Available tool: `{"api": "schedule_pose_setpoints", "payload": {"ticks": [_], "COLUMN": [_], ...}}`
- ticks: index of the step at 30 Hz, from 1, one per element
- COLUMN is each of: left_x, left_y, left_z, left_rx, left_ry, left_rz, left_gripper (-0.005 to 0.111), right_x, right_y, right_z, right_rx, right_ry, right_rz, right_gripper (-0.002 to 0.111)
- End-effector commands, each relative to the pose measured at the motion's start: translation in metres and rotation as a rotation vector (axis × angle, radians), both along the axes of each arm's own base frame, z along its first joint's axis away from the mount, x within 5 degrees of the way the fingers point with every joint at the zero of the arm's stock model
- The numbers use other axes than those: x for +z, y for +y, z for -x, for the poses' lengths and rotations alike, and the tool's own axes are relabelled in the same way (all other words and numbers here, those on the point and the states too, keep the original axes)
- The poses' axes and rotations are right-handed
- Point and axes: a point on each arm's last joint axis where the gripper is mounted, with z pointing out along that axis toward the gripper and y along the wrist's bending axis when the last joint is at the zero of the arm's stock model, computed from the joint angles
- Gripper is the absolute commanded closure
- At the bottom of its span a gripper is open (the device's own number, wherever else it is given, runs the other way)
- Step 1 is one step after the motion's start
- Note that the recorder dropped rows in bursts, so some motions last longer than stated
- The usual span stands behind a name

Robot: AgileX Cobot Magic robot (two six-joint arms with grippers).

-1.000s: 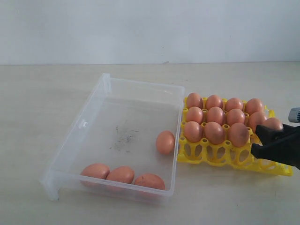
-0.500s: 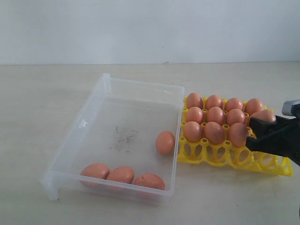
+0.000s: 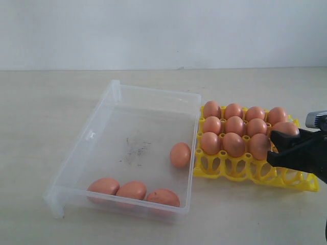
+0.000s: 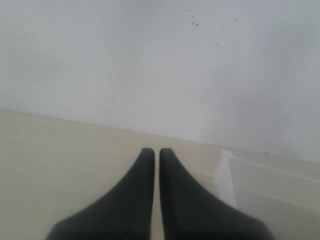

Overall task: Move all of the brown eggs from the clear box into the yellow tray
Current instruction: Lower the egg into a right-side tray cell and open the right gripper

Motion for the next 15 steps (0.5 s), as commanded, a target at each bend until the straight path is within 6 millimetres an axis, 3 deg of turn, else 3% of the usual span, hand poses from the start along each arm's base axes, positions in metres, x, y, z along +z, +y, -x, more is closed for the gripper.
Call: {"api": "schedule_pose_setpoints", "payload": {"ticks": [1, 8, 15], "left_x": [0.0013, 0.0013, 0.0013], "left_y": [-0.0002, -0.0002, -0.0002], "left_z": [-0.0001, -0.0001, -0.0001], "left_rx": [-0.004, -0.004, -0.004], "left_ry": [-0.002, -0.002, -0.002], "left_rz": [0.002, 0.002, 0.002], "left_gripper": [0.103, 0.103, 0.103], "right_x": [0.0018, 0.0018, 0.0018], "right_y": [-0.0007, 0.0003, 0.0003], "right_z": [-0.0009, -0.0006, -0.0006], "right_rx": [-0.003, 0.008, 0.008], "right_ry": [-0.015, -0.014, -0.014], "right_rz": [-0.009, -0.013, -0.013], "right_gripper": [0.109, 0.106, 0.086]}}
